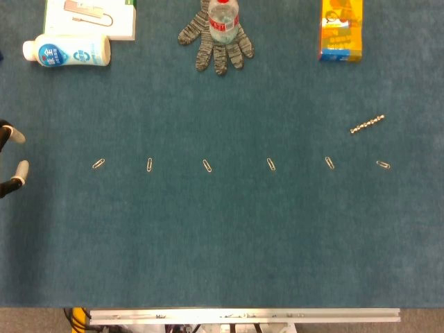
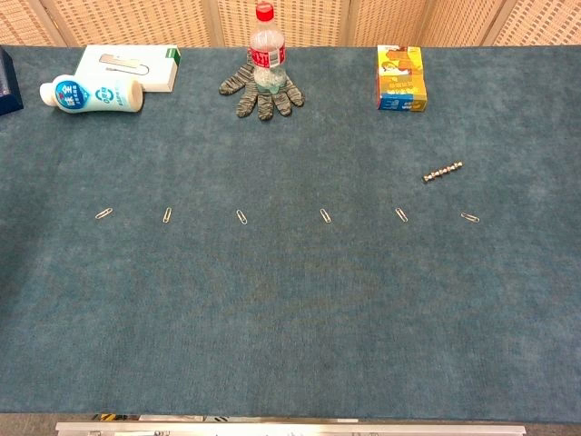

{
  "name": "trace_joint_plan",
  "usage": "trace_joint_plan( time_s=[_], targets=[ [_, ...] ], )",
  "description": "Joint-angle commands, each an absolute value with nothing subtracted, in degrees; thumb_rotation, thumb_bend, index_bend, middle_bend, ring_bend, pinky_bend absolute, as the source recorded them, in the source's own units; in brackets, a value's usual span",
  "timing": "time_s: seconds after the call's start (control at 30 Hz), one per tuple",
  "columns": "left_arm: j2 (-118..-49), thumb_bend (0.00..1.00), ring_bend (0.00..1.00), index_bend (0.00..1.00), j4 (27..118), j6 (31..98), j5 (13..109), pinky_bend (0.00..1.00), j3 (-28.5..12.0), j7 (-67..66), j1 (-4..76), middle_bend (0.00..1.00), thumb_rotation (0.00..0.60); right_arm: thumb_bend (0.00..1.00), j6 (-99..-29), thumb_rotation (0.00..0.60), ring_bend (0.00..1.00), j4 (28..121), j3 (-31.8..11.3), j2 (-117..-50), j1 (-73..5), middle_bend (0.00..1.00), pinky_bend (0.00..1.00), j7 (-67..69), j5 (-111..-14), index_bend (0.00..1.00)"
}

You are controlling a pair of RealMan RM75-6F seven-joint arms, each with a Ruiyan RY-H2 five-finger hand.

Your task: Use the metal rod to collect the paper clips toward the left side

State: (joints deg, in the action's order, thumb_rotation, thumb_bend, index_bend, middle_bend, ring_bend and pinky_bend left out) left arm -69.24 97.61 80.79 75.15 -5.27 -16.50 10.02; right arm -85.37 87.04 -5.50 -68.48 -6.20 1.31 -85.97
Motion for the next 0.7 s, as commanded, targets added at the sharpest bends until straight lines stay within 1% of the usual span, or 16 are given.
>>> trace_joint_plan(
  time_s=[0.03,0.27,0.33,0.4,0.57,0.7],
  targets=[
    [-69.50,0.29,0.28,0.41,97.44,80.91,74.92,0.25,-5.15,-16.60,9.83,0.33,0.600,0.11,-84.67,0.600,0.19,86.14,-5.43,-68.98,-6.45,0.30,0.60,1.94,-85.66,0.36],
    [-69.75,0.29,0.28,0.42,97.32,80.98,74.35,0.25,-5.20,-17.04,9.67,0.33,0.600,0.10,-82.52,0.600,0.19,85.60,-5.68,-68.71,-7.61,0.30,0.58,3.42,-85.13,0.36],
    [-70.14,0.29,0.28,0.42,97.10,81.02,74.17,0.25,-5.21,-17.16,9.64,0.33,0.600,0.10,-81.84,0.600,0.19,85.52,-5.83,-68.46,-8.05,0.30,0.56,3.65,-84.99,0.36],
    [-70.62,0.29,0.28,0.42,96.85,80.81,74.05,0.25,-4.96,-17.33,9.60,0.33,0.600,0.09,-80.98,0.600,0.19,85.04,-5.98,-68.38,-8.62,0.30,0.49,3.11,-84.74,0.36],
    [-70.84,0.29,0.28,0.42,96.19,79.92,73.62,0.25,-4.60,-17.67,9.72,0.33,0.600,0.04,-77.13,0.600,0.18,85.48,-6.37,-67.87,-10.22,0.29,0.37,1.01,-82.43,0.36],
    [-70.48,0.29,0.28,0.42,95.63,79.38,73.51,0.25,-4.63,-17.25,9.87,0.33,0.600,0.03,-73.57,0.600,0.13,85.92,-6.88,-67.47,-12.09,0.23,0.33,-0.71,-80.65,0.36]
  ],
)
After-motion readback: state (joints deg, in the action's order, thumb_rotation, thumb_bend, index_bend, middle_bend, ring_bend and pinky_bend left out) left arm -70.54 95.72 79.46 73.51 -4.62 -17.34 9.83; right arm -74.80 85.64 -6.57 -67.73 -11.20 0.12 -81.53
